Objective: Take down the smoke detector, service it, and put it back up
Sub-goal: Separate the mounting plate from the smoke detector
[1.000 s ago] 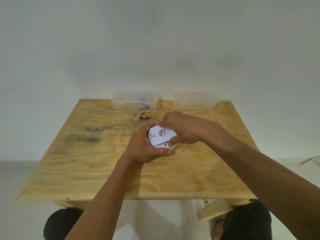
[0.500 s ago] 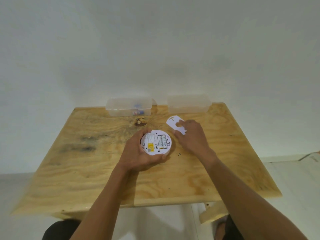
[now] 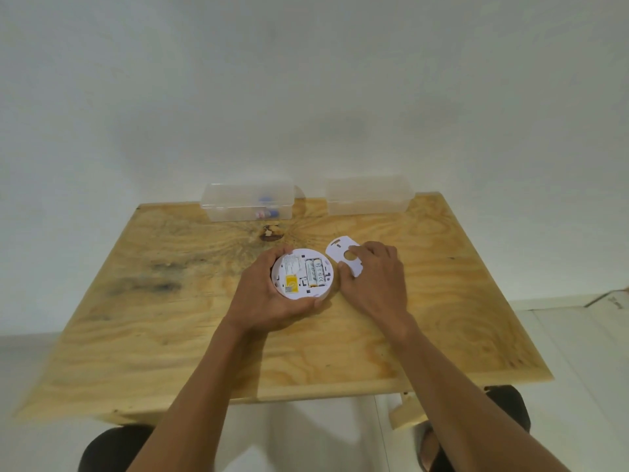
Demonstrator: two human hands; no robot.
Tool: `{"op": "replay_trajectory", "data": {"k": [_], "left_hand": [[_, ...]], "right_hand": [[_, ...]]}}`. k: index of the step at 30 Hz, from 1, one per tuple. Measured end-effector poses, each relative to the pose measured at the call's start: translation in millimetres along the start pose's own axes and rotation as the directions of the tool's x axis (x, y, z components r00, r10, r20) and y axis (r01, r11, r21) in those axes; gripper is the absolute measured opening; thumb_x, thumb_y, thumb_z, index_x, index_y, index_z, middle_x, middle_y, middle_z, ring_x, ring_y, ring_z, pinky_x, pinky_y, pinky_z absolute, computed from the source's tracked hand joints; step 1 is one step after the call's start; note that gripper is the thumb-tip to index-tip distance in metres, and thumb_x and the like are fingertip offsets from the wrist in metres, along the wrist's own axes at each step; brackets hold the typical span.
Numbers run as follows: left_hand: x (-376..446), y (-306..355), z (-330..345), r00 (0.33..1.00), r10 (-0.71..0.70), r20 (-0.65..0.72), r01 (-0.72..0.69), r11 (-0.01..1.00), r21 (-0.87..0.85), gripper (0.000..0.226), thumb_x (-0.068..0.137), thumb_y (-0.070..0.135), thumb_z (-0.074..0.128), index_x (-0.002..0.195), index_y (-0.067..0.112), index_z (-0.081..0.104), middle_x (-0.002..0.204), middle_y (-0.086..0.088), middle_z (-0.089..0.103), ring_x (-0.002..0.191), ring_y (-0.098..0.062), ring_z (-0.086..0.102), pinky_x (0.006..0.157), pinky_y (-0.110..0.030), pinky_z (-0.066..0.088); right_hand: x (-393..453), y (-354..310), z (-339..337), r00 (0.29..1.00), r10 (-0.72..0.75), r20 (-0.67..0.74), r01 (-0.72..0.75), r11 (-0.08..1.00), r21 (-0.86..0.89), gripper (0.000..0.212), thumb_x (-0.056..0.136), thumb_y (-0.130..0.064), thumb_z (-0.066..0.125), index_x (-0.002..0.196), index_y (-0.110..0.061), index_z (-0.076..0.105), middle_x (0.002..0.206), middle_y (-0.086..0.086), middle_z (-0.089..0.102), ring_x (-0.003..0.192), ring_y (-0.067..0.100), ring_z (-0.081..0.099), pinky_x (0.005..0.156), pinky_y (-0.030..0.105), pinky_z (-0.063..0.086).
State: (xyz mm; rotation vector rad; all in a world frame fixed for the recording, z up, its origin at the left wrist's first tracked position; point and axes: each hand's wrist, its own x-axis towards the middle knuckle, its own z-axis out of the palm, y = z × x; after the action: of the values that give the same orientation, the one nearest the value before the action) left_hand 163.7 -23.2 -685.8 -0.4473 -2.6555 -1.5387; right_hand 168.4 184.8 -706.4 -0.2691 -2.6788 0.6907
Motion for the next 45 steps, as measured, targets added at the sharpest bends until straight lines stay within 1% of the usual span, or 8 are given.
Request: {"op": "replay_trajectory", "data": {"k": [15, 20, 24, 27, 31, 35, 38, 45], "left_hand": [[-3.3, 5.7, -1.3, 1.0, 0.004, 0.007, -0.004, 1.0, -0.029, 0.096, 0.045, 0.055, 0.09, 0.129, 0.025, 0.055, 0.117, 0.02, 0.063, 0.105, 0.015, 0.058, 0.081, -0.007, 0.048], [-4.0, 8.4, -2.1, 1.0, 0.002, 0.025, 0.0, 0.996, -0.092, 0.105, 0.042, 0.058, 0.088, 0.135, 0.025, 0.052, 0.121, 0.025, 0.06, 0.109, 0.021, 0.054, 0.082, -0.001, 0.043], [-6.1, 11.1, -2.9, 1.0, 0.011, 0.025, -0.008, 0.993, -0.116, 0.09, 0.043, 0.056, 0.089, 0.123, 0.036, 0.054, 0.11, 0.031, 0.065, 0.105, 0.019, 0.058, 0.081, -0.002, 0.044], [-6.6, 12.1, -2.5, 0.999, 0.028, 0.036, -0.023, 0.992, -0.122, 0.074, 0.049, 0.046, 0.093, 0.114, 0.041, 0.059, 0.108, 0.035, 0.068, 0.101, 0.009, 0.065, 0.081, -0.007, 0.048], [-4.9, 10.1, -2.3, 0.998, 0.051, 0.029, -0.047, 0.992, -0.113, 0.067, 0.057, 0.02, 0.098, 0.109, 0.043, 0.062, 0.103, 0.03, 0.071, 0.095, 0.005, 0.069, 0.079, -0.009, 0.049], [-3.8, 9.1, -3.7, 0.998, 0.041, 0.049, -0.036, 0.995, -0.096, 0.068, 0.052, 0.033, 0.097, 0.103, 0.05, 0.056, 0.099, 0.042, 0.065, 0.092, 0.013, 0.065, 0.077, -0.006, 0.048], [-2.6, 4.8, -2.7, 0.998, 0.033, 0.051, -0.027, 0.993, -0.112, 0.07, 0.056, 0.017, 0.098, 0.104, 0.047, 0.056, 0.095, 0.043, 0.066, 0.089, 0.015, 0.065, 0.075, -0.004, 0.046], [-1.8, 1.3, -5.1, 0.999, 0.022, 0.034, -0.021, 0.999, -0.037, 0.082, 0.043, 0.043, 0.094, 0.117, 0.039, 0.059, 0.104, 0.031, 0.069, 0.098, 0.011, 0.064, 0.082, -0.01, 0.049]], "right_hand": [[-3.9, -3.3, -5.7, 1.0, 0.005, -0.02, -0.005, 1.0, -0.002, 0.046, 0.078, -0.045, 0.065, 0.113, -0.016, 0.068, 0.11, 0.002, 0.057, 0.108, 0.024, 0.049, 0.091, 0.039, 0.046], [-2.9, -8.6, -12.2, 0.996, 0.049, -0.078, -0.03, 0.974, 0.225, 0.037, 0.084, -0.032, 0.066, 0.118, -0.016, 0.065, 0.118, 0.002, 0.057, 0.111, 0.02, 0.048, 0.093, 0.04, 0.047], [-3.5, -28.0, -29.0, 0.987, -0.158, -0.004, 0.151, 0.938, 0.312, 0.027, 0.088, -0.029, 0.069, 0.113, -0.018, 0.068, 0.115, -0.002, 0.063, 0.11, 0.016, 0.05, 0.089, 0.027, 0.04], [0.3, -46.7, -39.4, 0.897, -0.351, 0.268, 0.307, 0.932, 0.193, 0.03, 0.091, -0.032, 0.067, 0.118, -0.02, 0.068, 0.12, -0.003, 0.064, 0.116, 0.015, 0.047, 0.095, 0.031, 0.041], [11.3, -57.5, -44.8, 0.802, -0.36, 0.476, 0.388, 0.921, 0.042, 0.028, 0.093, -0.031, 0.064, 0.12, -0.022, 0.069, 0.124, -0.001, 0.062, 0.116, 0.018, 0.05, 0.092, 0.041, 0.047], [14.0, -58.9, -47.5, 0.765, -0.41, 0.497, 0.483, 0.875, -0.021, 0.021, 0.096, -0.023, 0.061, 0.112, -0.017, 0.073, 0.116, -0.001, 0.065, 0.11, 0.019, 0.049, 0.081, 0.043, 0.051], [5.6, -56.6, -46.5, 0.748, -0.483, 0.456, 0.576, 0.813, -0.084, 0.02, 0.099, -0.019, 0.055, 0.111, -0.016, 0.071, 0.117, -0.001, 0.063, 0.113, 0.02, 0.049, 0.071, 0.034, 0.045], [-9.3, -46.1, -47.3, 0.724, -0.571, 0.386, 0.647, 0.757, -0.095, 0.044, 0.085, 0.01, 0.054, 0.126, -0.006, 0.062, 0.131, 0.005, 0.062, 0.124, 0.027, 0.048, 0.082, 0.045, 0.054]]}}
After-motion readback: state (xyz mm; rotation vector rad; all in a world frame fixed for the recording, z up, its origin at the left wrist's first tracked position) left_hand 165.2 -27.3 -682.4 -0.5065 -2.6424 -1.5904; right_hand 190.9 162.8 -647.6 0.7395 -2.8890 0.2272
